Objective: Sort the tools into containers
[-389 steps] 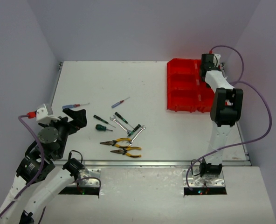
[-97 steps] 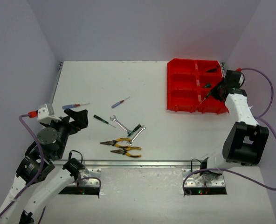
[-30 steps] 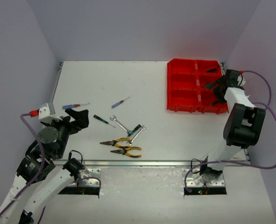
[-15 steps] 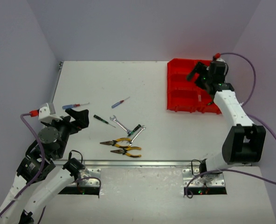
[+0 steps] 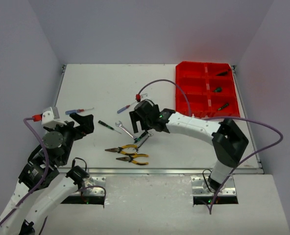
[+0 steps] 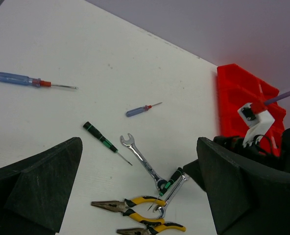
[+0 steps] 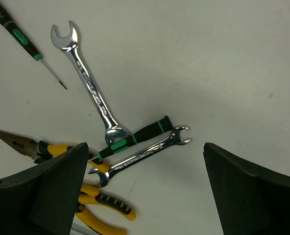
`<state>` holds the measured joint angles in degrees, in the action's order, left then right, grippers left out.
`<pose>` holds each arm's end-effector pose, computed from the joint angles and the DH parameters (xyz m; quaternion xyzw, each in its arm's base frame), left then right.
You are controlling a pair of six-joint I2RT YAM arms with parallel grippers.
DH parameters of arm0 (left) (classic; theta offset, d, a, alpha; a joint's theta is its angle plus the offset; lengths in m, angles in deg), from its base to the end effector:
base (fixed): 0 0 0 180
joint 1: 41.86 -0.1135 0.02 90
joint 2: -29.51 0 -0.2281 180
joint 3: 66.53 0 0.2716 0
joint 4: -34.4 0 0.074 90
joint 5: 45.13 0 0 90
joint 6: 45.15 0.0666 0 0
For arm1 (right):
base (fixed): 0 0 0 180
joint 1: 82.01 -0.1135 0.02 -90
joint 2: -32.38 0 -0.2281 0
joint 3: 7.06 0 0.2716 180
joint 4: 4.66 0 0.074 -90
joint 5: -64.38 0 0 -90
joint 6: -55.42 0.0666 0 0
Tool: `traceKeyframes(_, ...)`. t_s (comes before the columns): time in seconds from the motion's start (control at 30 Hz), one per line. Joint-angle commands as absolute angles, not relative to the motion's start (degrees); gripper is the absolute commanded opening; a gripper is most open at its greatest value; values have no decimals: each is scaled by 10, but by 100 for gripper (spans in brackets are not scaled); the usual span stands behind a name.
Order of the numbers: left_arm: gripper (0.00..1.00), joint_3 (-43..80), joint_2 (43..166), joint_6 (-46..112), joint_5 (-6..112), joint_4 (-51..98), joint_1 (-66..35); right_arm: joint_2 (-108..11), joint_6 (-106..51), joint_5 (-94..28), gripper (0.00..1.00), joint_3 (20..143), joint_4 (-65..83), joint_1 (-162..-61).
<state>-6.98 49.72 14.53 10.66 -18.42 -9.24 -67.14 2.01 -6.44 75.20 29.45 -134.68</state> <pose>0.1394 -0.0448 0.3344 -0.1670 0.7540 -0.1120 0.6254 0.2615 0.3068 0.1509 -0.0756 0.9291 0.1172 0.3426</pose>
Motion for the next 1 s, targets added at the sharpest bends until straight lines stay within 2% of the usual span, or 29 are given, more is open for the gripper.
traceKeyframes(0.0, 100, -68, 490, 140, 94, -173, -91, -797, 97, 25, 99, 939, 376, -1393)
traceKeyframes(0.03, 100, -68, 489, 140, 93, -173, -90, -799, 68, 22, 99, 943, 376, -1393)
traceKeyframes(0.1, 100, -68, 485, 139, 91, -176, -90, -865, -39, -179, 99, 964, 288, -1394)
traceKeyframes(0.2, 100, -67, 474, 135, 84, -178, -90, -898, -104, -249, 99, 964, 202, -1395)
traceKeyframes(0.27, 100, -67, 467, 134, 82, -178, -90, -932, -156, -273, 97, 1007, 194, -1394)
traceKeyframes(0.33, 100, -67, 464, 133, 81, -178, -90, -983, -200, -286, 91, 1077, 218, -1394)
traceKeyframes(0.4, 100, -67, 465, 133, 81, -178, -91, -1042, -261, -284, 81, 1158, 248, -1393)
traceKeyframes(0.47, 100, -67, 471, 134, 82, -178, -90, -1077, -283, -280, 78, 1231, 280, -1393)
traceKeyframes(0.57, 100, -67, 478, 134, 81, -178, -92, -1124, -313, -285, 73, 1269, 292, -1393)
traceKeyframes(0.77, 100, -67, 481, 137, 87, -176, -93, -1126, -334, -279, 68, 1250, 265, -1393)
traceKeyframes(0.9, 100, -67, 484, 138, 88, -174, -93, -1156, -311, -322, 49, 1284, 297, -1380)
traceKeyframes(0.97, 100, -67, 482, 138, 88, -174, -93, -1160, -309, -316, 25, 1282, 304, -1381)
